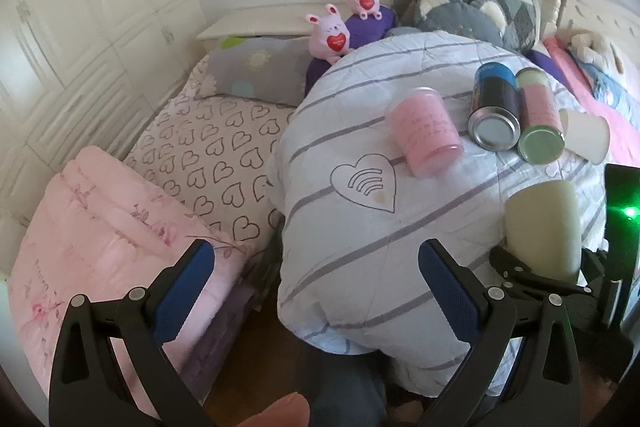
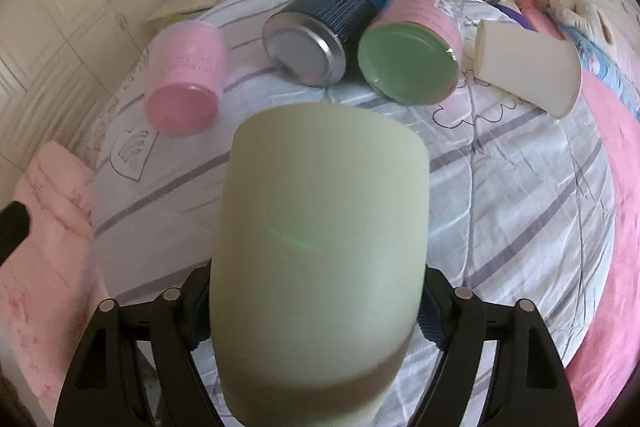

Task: Flip cup upright
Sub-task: 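Lift the green cup with the right tool, stand it on the bed, open, then withdraw the open right tool from the standing green cup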

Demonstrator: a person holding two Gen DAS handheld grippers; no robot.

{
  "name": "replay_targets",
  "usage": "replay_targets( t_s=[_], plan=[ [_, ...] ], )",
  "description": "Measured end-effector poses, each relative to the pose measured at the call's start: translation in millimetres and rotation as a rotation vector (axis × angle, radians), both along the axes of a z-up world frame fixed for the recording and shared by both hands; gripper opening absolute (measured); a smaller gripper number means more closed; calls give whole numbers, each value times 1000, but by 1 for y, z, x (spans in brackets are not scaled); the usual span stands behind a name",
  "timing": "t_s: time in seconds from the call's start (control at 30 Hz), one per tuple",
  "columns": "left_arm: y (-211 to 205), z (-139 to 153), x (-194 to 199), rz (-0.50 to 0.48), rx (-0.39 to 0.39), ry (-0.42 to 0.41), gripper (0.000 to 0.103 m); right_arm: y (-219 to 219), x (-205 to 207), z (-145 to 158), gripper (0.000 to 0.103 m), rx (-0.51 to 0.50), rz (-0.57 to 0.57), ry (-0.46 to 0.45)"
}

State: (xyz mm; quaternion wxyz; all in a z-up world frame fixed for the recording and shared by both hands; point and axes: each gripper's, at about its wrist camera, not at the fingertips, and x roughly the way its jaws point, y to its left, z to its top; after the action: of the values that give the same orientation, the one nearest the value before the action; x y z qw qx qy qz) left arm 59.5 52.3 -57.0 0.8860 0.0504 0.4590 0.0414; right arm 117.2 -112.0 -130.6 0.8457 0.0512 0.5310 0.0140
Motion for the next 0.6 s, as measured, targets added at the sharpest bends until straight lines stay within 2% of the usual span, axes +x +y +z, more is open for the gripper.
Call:
replay_targets(
  t_s=[0.13,0.33,0.47,0.6],
  plan=[
    [-1,6,-9,11,-2,-14,103,-8,-11,16,84,45,17,-65],
    [-23,20,-27,-39,-14,-37,103,-29,-44,63,84,98,21,-200],
    [-43,29,-42,-78,-40,-51,103,-51,-81,86,84,68,-33,-289],
    [-63,31,-59,-122,-63,-49,103,-76,-107,95,84,5,-87,-329]
  ],
)
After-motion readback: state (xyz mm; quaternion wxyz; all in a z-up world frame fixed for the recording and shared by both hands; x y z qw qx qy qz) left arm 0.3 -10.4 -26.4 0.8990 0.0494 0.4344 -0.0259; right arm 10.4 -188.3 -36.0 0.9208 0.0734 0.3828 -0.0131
